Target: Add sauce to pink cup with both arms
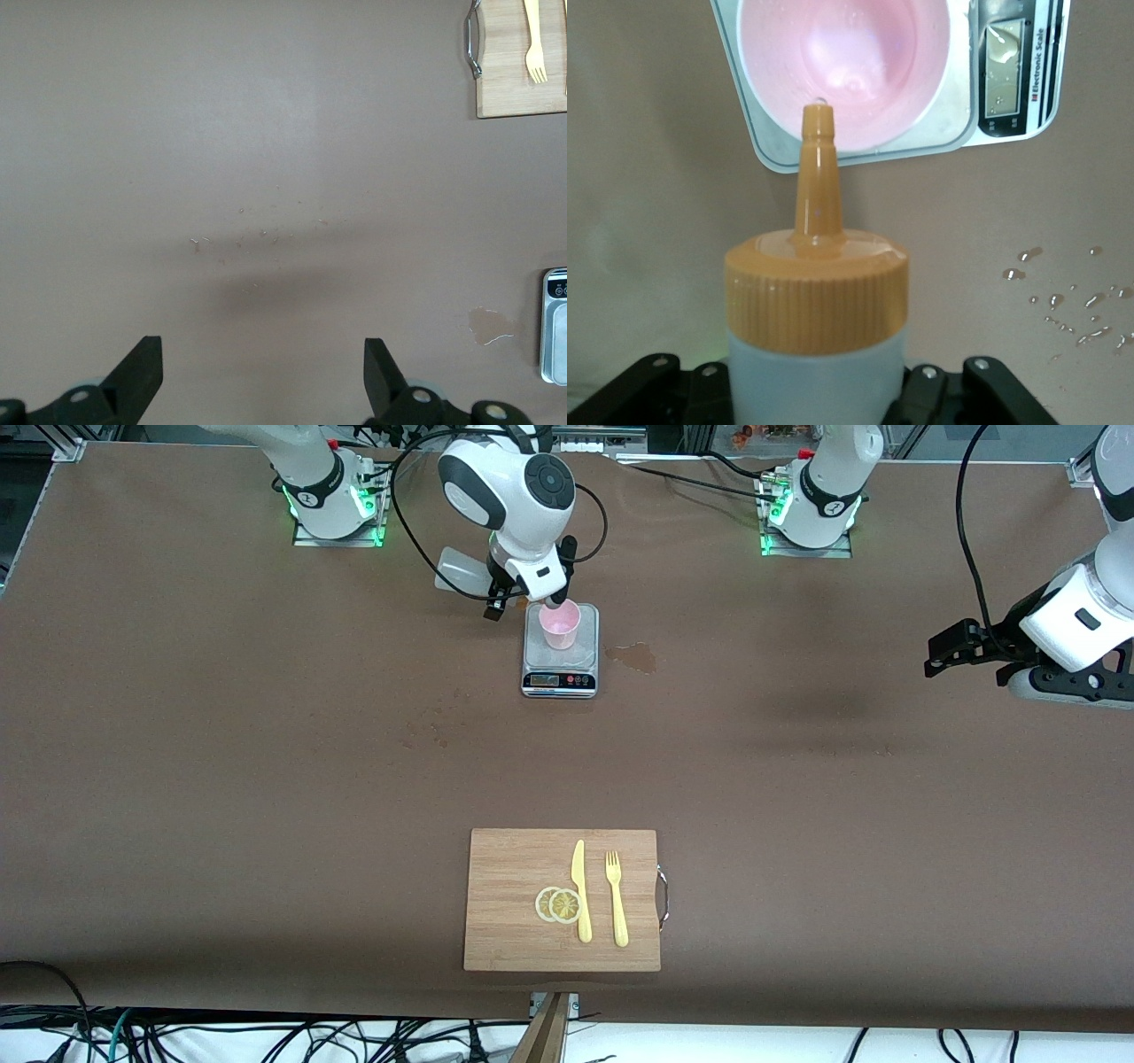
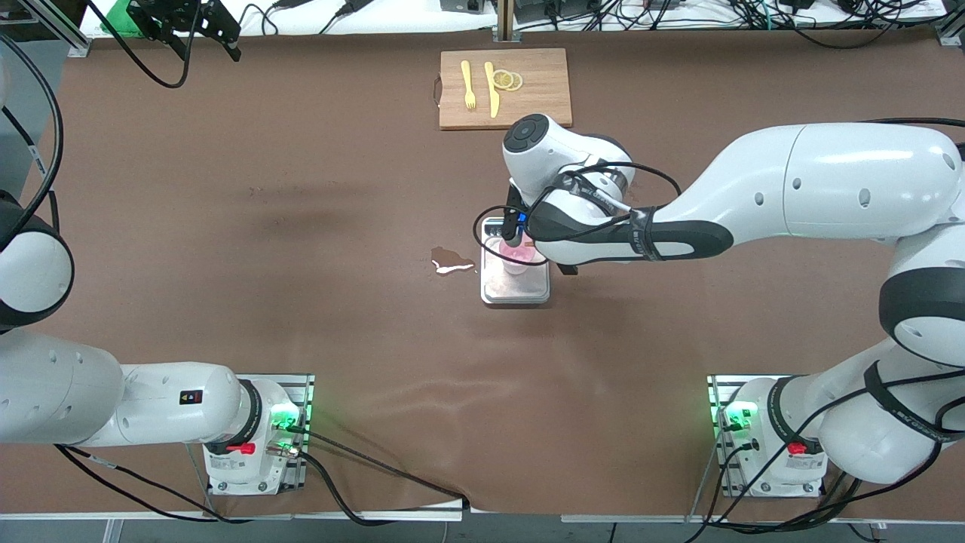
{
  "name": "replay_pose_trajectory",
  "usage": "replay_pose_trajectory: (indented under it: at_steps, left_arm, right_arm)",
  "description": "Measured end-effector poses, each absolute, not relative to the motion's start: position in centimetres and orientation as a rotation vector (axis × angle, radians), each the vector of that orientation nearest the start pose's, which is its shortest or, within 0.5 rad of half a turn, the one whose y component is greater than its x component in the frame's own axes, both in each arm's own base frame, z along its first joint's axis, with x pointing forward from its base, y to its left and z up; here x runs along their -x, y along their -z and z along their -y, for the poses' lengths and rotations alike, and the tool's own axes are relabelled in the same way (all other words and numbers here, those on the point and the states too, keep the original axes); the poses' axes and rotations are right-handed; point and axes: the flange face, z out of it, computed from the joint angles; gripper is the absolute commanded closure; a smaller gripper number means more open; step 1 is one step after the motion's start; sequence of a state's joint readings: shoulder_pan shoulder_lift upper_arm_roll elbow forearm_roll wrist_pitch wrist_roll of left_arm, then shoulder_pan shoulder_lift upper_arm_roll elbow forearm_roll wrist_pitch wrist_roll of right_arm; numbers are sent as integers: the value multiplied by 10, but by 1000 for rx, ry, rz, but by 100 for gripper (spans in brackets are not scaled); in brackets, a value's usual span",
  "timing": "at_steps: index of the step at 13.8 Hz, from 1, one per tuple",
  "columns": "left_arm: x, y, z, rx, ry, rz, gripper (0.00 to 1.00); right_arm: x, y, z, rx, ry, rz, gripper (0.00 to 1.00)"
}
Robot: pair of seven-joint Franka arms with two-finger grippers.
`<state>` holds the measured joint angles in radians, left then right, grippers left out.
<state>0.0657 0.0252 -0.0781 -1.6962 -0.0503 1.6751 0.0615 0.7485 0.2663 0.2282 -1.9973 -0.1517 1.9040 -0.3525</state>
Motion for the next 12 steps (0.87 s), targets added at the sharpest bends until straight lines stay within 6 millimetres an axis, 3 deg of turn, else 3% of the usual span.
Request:
replay_pose_trajectory:
  at_steps: [4, 8, 10, 12]
  left_arm:
    - [-565, -560, 11, 3192, -72, -108, 0]
    - [-565, -560, 12, 3192, -72, -108, 0]
    - [-565, -560, 12, 3192, -72, -108, 0]
    - [-565, -560, 12, 3192, -72, -109, 0]
  right_arm:
    - [-337, -318, -454, 2518, -484, 2094, 100]
    - [-374, -357, -433, 2491, -437, 2038, 100]
    - [-400, -388, -405, 2440, -398, 2000, 100]
    - [-433, -420, -362, 2368, -324, 1959, 100]
